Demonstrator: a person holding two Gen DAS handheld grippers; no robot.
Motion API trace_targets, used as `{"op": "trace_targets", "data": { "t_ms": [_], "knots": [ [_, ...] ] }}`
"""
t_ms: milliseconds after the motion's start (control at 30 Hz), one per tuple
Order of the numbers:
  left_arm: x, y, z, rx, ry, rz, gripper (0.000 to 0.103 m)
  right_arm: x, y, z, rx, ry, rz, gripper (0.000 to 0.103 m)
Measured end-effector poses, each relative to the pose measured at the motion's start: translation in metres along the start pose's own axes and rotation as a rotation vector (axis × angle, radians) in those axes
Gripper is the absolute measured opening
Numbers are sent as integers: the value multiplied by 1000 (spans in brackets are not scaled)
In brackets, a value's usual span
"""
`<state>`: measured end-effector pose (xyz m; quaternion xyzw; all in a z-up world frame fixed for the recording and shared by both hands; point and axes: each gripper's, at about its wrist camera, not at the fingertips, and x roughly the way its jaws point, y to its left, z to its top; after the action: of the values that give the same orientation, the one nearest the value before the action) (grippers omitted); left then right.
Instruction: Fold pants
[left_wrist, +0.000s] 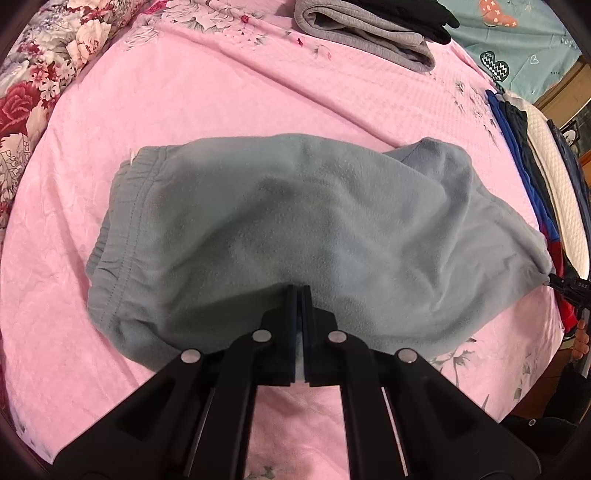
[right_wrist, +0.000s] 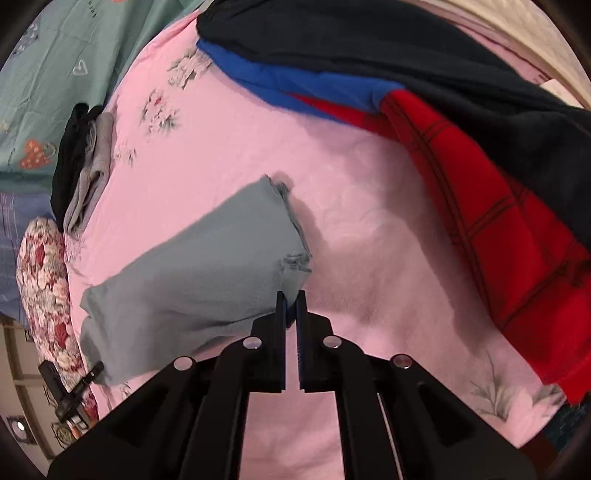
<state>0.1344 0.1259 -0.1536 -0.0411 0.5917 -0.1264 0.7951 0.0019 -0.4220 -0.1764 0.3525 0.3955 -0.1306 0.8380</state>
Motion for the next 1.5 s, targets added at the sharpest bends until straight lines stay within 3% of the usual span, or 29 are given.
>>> {"op": "trace_targets", "data": {
  "t_ms": [100,267,400,467,500,567,767,900,967,1000,1100,1200,1267,1333,1400,1500],
  "knots": [
    [0,-1,-1,-3,-5,11,3,-11,7,-1,-64,-28,-60,35],
    [0,1,0,-12,3,15,3,-17,9,16,-116,-47,-71,35],
    [2,-3,0,-20,-2,33,3,10,13,31,-189,70,3,35],
    [1,-4,-1,-26,-8,40,3,17,19,30,-225,70,-7,38],
    [1,-4,-1,-31,-7,42,3,18,25,28,-256,56,-24,37],
    [1,-4,0,-39,-3,45,3,20,31,25,-265,41,-60,7],
    [-1,-12,-2,-7,-4,94,3,-11,45,31,-281,-55,-140,8],
    [1,-10,-2,-22,-3,81,3,25,41,29,-292,30,-219,8],
    [-2,-8,-3,-19,-4,68,3,25,45,28,-315,-13,-286,28],
    [-4,-8,-3,-24,-1,60,4,23,48,30,-334,-26,-363,57],
    [-17,-11,-6,-28,-35,13,8,9,60,32,-377,-64,-427,61],
    [-33,-29,-3,10,-97,-38,8,-24,101,28,-455,-147,-348,61],
    [-37,-52,4,53,-125,-70,25,-34,145,22,-553,-180,-258,62],
    [-28,-71,10,84,-134,-58,36,-29,191,16,-643,-157,-132,62],
    [-9,-88,12,114,-90,-51,35,-9,243,7,-745,-101,-15,62],
    [17,-95,7,117,-2,-83,25,34,321,-11,-958,-52,63,62]
  ]
}}
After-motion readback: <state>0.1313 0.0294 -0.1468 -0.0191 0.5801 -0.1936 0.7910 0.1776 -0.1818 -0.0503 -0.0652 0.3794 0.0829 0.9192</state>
